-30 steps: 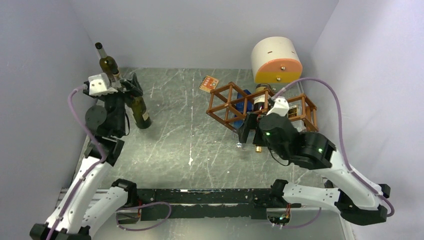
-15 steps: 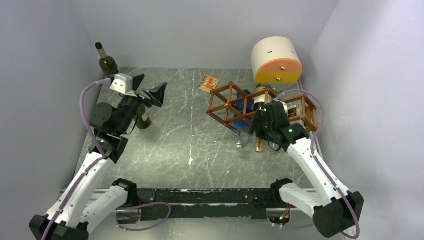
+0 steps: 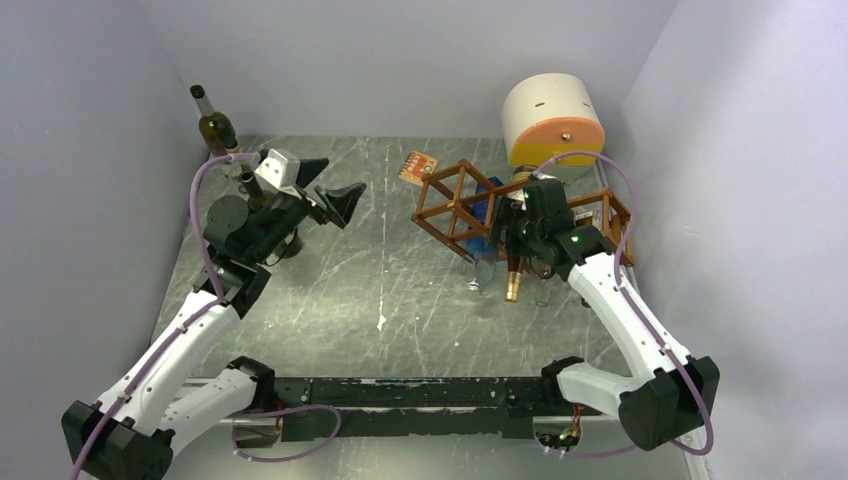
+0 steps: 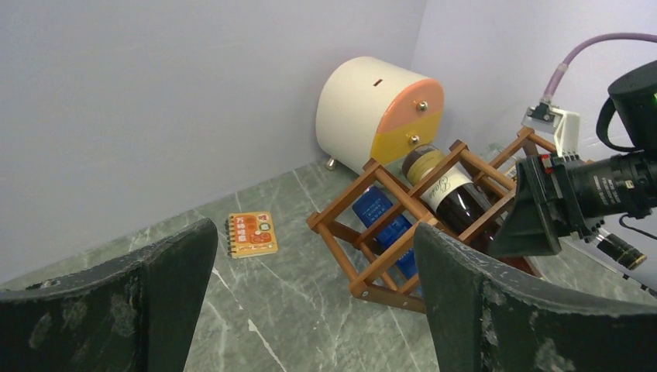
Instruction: Take the wine bottle off the wine rack
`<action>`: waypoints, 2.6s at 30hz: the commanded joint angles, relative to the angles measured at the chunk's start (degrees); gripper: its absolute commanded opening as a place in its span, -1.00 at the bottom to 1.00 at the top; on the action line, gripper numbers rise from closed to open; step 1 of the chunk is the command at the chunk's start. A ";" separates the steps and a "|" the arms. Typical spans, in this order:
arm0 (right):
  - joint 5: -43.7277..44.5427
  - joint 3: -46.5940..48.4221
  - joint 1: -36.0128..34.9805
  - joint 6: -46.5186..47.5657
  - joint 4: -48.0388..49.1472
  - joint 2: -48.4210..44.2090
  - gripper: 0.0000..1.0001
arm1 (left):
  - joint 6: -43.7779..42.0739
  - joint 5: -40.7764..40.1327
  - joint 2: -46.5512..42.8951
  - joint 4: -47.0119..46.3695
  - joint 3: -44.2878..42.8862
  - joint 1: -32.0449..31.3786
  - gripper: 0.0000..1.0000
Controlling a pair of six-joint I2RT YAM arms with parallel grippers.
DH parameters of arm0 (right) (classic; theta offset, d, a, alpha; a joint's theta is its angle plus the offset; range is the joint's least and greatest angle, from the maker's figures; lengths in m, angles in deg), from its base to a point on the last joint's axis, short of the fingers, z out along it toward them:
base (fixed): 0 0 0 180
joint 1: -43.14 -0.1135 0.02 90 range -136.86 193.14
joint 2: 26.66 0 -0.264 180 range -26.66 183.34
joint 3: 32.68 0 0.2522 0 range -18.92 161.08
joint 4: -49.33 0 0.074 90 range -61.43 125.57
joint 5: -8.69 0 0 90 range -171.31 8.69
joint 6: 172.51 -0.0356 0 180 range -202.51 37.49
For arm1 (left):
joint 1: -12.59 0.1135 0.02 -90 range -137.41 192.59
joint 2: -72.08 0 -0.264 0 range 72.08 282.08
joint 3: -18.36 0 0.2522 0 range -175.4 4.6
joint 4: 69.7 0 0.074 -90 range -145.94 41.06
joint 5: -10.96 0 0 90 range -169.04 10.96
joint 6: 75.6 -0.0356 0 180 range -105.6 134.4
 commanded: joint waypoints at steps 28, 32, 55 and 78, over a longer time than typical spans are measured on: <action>7.62 -11.46 -0.38 -9.26 18.29 -0.83 0.75 | -0.28 1.00 2.82 -0.33 -2.06 -4.02 0.99; 7.41 -17.87 -0.38 -10.76 28.00 -0.67 0.53 | -1.59 -0.34 2.90 0.78 -2.47 -4.84 1.00; 7.66 -29.47 -1.22 -15.65 47.28 -0.98 -0.66 | -1.51 -0.25 3.51 0.31 -2.28 -5.02 1.00; 13.53 -34.57 -18.40 -31.94 19.38 -33.42 -1.00 | 0.49 1.11 3.81 -1.07 -1.74 -5.05 0.99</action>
